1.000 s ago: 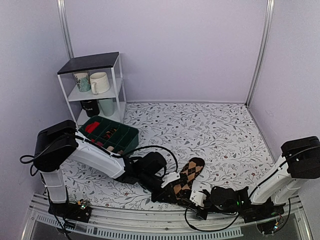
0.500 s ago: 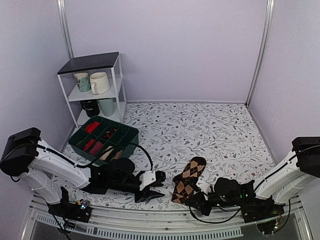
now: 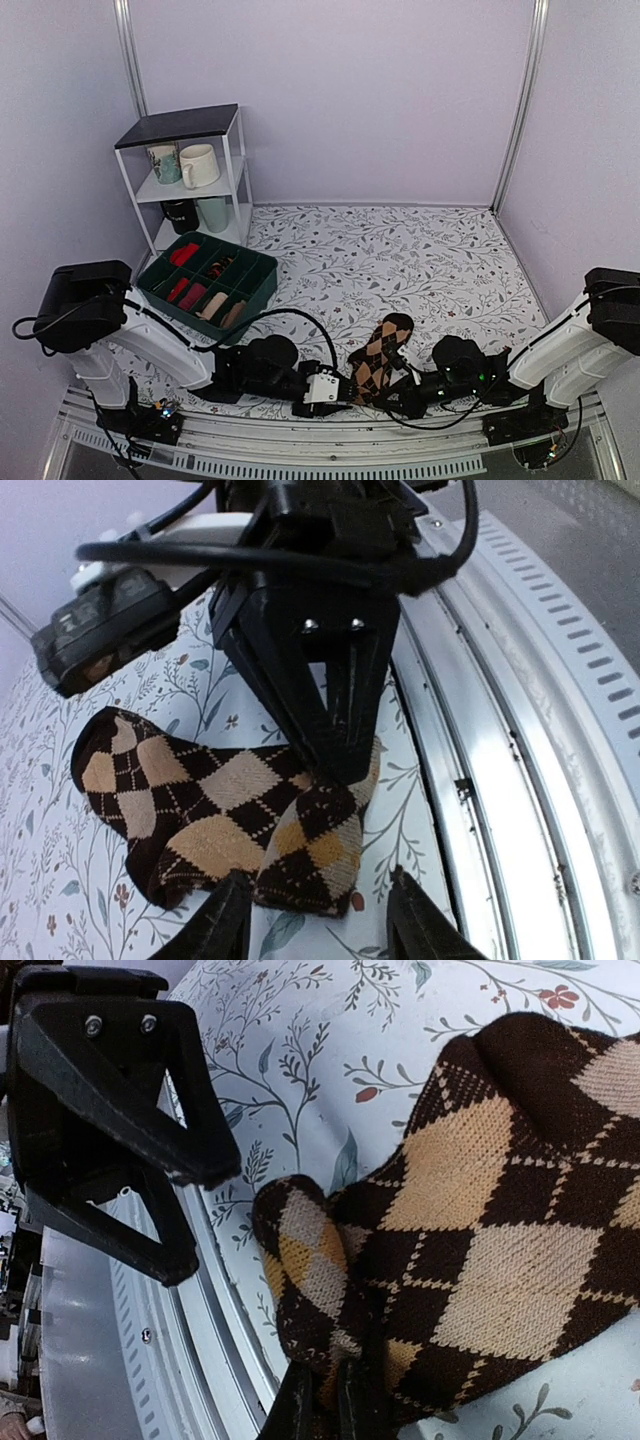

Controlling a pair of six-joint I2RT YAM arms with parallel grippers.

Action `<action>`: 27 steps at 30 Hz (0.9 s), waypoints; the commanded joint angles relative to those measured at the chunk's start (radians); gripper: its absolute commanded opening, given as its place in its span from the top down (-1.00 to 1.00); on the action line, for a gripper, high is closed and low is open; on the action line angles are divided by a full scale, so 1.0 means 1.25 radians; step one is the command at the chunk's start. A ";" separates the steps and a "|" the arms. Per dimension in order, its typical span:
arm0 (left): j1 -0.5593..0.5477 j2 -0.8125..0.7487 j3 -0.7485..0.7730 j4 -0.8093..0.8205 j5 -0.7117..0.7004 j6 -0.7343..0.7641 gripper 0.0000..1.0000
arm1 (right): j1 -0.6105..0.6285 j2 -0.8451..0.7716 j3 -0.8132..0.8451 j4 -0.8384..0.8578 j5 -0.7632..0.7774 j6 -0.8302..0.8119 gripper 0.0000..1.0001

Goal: Roll the socks
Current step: Roll the sock at the center of the board.

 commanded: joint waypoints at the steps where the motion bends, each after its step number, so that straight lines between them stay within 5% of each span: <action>1: -0.016 0.035 0.039 -0.027 0.029 0.062 0.07 | -0.010 0.031 -0.020 -0.122 -0.049 0.026 1.00; 21: -0.018 0.151 0.107 -0.105 -0.030 0.065 0.08 | -0.031 0.031 -0.021 -0.132 -0.098 0.019 1.00; 27: -0.016 0.190 0.145 -0.180 -0.036 0.056 0.57 | -0.031 0.008 -0.018 -0.146 -0.112 0.014 1.00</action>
